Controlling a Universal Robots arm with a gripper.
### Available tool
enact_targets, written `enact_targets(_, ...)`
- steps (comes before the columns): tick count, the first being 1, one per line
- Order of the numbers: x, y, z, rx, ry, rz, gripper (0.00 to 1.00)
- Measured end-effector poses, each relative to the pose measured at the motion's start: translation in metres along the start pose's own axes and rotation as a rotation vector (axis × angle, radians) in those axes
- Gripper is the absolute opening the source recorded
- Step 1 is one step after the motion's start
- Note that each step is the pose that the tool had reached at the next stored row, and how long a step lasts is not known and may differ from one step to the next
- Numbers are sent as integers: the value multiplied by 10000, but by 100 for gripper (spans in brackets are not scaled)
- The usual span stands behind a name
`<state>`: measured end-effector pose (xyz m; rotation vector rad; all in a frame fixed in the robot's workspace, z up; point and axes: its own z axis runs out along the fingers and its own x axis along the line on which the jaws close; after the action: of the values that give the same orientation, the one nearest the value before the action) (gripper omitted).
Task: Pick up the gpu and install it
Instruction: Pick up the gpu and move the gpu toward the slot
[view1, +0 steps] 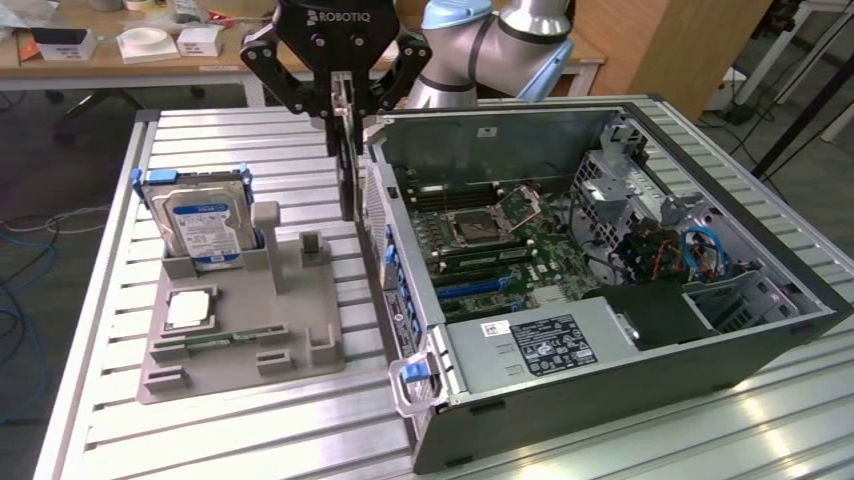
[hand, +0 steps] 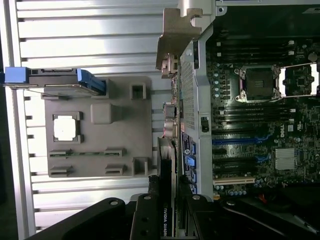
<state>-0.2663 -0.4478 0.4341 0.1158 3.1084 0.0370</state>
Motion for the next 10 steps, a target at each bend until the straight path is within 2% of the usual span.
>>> enact_targets(10, -79, 6, 3, 1, 0, 1, 26)
